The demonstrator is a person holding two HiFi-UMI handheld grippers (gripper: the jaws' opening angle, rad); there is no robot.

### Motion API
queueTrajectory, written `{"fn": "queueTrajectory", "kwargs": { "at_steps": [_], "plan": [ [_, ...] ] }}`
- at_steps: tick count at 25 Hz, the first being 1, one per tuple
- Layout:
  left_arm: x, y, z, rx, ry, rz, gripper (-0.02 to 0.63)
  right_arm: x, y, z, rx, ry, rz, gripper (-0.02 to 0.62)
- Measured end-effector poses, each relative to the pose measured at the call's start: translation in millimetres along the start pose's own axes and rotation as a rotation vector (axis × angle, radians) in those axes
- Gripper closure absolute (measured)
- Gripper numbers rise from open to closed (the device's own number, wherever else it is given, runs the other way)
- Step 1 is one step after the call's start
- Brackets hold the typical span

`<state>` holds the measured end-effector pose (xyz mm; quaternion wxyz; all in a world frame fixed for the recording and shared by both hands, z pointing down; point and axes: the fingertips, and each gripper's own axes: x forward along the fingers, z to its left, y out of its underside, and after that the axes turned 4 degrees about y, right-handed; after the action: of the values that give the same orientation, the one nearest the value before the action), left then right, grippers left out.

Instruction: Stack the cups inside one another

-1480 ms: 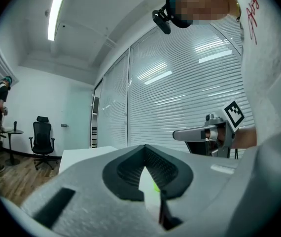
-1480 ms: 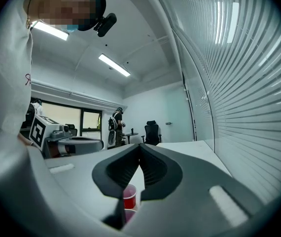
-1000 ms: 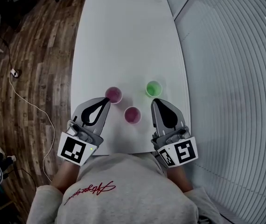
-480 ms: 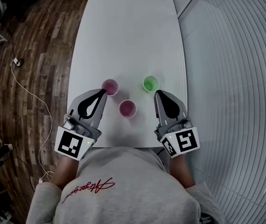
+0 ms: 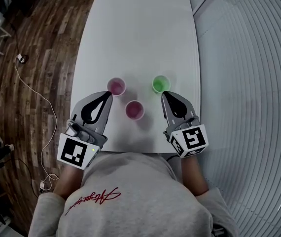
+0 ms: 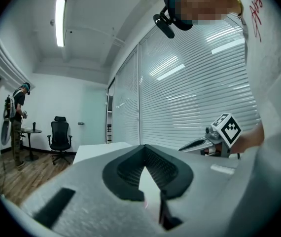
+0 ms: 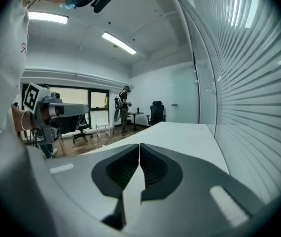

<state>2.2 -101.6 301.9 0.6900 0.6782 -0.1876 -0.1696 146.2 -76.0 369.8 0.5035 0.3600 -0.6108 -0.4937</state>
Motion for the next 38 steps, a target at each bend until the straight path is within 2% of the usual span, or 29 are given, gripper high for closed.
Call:
{"fn": "queueTrajectory", "kwargs": {
  "at_steps": [2, 5, 7, 10, 12, 14, 17, 25, 38],
  "plan": [
    [-1.2, 11.7, -1.3, 0.006, -0.003, 0.036, 0.612, 2.9, 11.4, -2.9, 0.0, -0.004, 0.009, 0.566],
    [-0.4, 8.0, -2.1, 0.001, -0.01, 0.011, 0.612, 4.3, 20.9, -4.8, 0.009, -0.003, 0.017, 0.493],
    [-2.8, 7.7, -1.6, 0.008, -0.007, 0.024, 0.612, 6.2, 22.6, -5.2, 0.007, 0.008, 0.019, 0.45],
    [-3.2, 9.1, -2.7, 0.014, -0.008, 0.04, 0.612, 10.2, 30.7, -11.1, 0.008, 0.038, 0.031, 0.356],
    [-1.2, 8.6, -5.5, 0.029, -0.003, 0.021, 0.612, 11.9, 36.8, -18.2, 0.015, 0.055, 0.036, 0.299],
    [1.7, 6.6, -6.9, 0.023, -0.005, 0.005, 0.612, 14.9, 42.7, -24.2, 0.02, 0.062, 0.045, 0.283],
    [1.5, 6.2, -2.6, -0.001, -0.016, 0.038, 0.612, 22.8, 47.9, -28.0, 0.02, 0.067, 0.066, 0.271],
    [-3.0, 17.6, 1.1, 0.031, -0.015, 0.083, 0.612, 38.8, 73.5, -36.1, 0.028, 0.061, 0.11, 0.255],
    [6.8, 15.0, 14.2, 0.0, -0.054, 0.071, 0.612, 63.4, 94.2, -46.1, 0.022, 0.06, 0.157, 0.238]
  ]
}}
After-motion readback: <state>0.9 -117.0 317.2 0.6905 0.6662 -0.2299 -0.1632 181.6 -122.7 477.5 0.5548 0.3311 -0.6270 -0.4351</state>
